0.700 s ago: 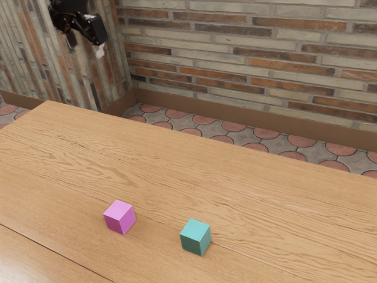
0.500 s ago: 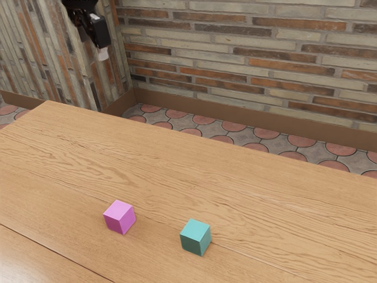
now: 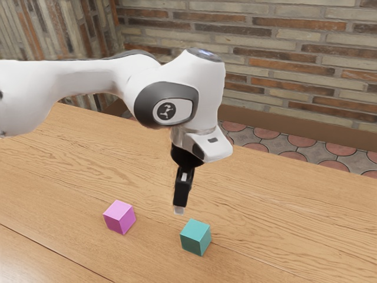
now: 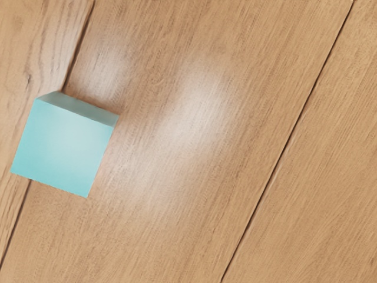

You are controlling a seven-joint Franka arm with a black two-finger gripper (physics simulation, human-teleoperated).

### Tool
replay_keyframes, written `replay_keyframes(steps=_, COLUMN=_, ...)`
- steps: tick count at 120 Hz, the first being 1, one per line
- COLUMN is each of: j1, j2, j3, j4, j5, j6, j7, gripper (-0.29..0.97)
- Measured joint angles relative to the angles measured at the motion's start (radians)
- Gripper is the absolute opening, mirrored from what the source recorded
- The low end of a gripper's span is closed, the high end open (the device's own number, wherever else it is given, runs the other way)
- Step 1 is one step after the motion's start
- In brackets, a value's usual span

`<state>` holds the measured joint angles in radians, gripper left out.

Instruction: Pick up the blue block with one arm, and put the blue block on the pink block with one arm

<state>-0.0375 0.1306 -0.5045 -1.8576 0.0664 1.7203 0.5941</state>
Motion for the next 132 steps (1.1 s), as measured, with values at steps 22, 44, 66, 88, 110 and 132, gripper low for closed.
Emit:
replay_keyframes(steps=22, j1=0.066, j2=0.033, j3=-0.005, j4=-0.027, j5=0.015, j6=0.147, j7=-0.07, gripper=0.68)
replay_keyframes(steps=44, j1=0.056, j2=0.007, j3=-0.011, j4=-0.159, j5=-0.007, j6=0.234, j7=-0.213, gripper=0.68)
replay_keyframes(steps=66, j1=0.064, j2=-0.042, j3=-0.024, j4=-0.273, j5=-0.042, j6=0.324, j7=-0.349, gripper=0.68)
replay_keyframes(steps=88, j1=0.058, j2=-0.083, j3=-0.046, j4=-0.353, j5=-0.12, j6=0.409, j7=-0.495, gripper=0.68)
replay_keyframes(steps=110, j1=0.101, j2=-0.076, j3=-0.045, j4=-0.358, j5=-0.142, j6=0.453, j7=-0.613, gripper=0.68)
replay_keyframes(steps=132, j1=0.137, j2=-0.04, j3=-0.046, j4=-0.38, j5=-0.146, j6=0.493, j7=-0.708, gripper=0.68)
